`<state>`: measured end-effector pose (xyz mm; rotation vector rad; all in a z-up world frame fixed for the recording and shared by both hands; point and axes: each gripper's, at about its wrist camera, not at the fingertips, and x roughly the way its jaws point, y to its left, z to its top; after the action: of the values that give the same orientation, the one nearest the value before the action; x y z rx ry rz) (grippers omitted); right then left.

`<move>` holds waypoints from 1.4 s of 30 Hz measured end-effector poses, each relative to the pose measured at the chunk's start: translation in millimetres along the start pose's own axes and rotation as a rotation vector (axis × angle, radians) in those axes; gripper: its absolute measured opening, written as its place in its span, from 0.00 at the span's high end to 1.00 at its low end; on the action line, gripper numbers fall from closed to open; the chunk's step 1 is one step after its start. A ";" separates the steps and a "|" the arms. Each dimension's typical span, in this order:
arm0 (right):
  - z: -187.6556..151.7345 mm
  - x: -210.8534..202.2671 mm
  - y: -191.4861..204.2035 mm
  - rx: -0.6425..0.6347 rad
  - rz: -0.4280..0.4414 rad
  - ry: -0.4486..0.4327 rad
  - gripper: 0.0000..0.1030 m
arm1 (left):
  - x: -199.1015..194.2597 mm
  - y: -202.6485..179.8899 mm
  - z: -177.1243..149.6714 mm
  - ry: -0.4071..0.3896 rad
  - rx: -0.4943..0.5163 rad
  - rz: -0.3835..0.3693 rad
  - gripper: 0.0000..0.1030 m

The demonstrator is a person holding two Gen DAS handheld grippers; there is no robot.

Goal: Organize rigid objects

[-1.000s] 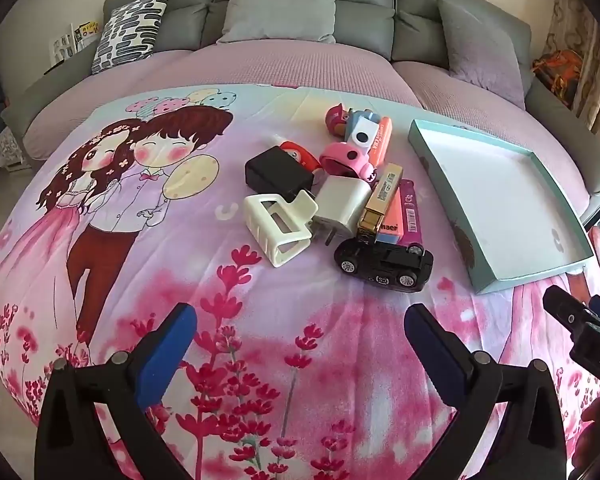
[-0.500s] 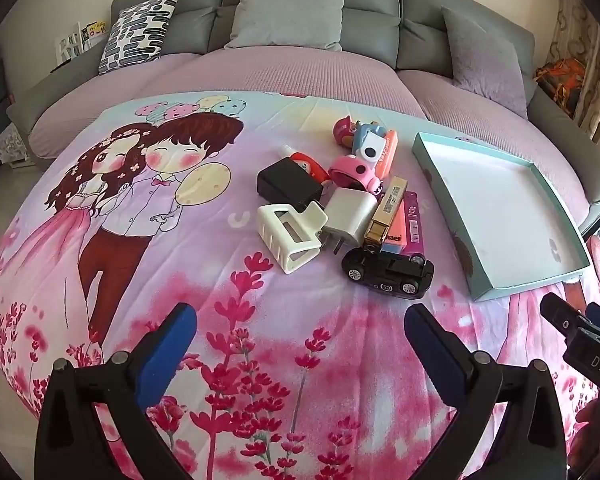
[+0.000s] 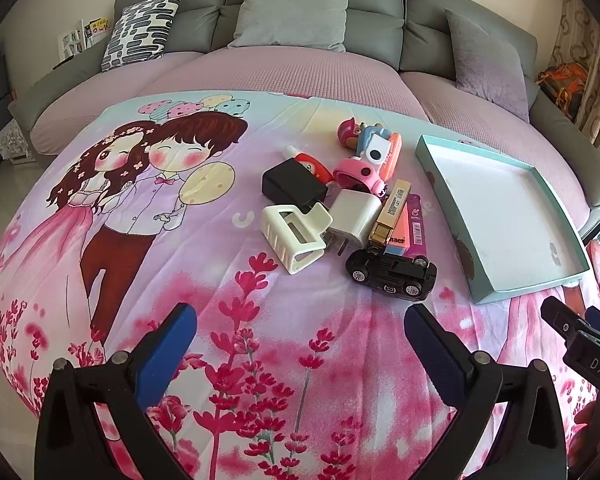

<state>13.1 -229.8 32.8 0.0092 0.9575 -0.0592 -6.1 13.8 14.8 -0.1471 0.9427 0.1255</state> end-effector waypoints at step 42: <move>-0.8 1.9 2.0 -0.006 -0.004 0.003 0.00 | 3.0 6.2 -0.8 0.012 -0.016 0.002 0.00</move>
<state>13.6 -227.9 30.8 0.0015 0.9603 -0.0600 -6.0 19.8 11.4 -0.1619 0.9543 0.1346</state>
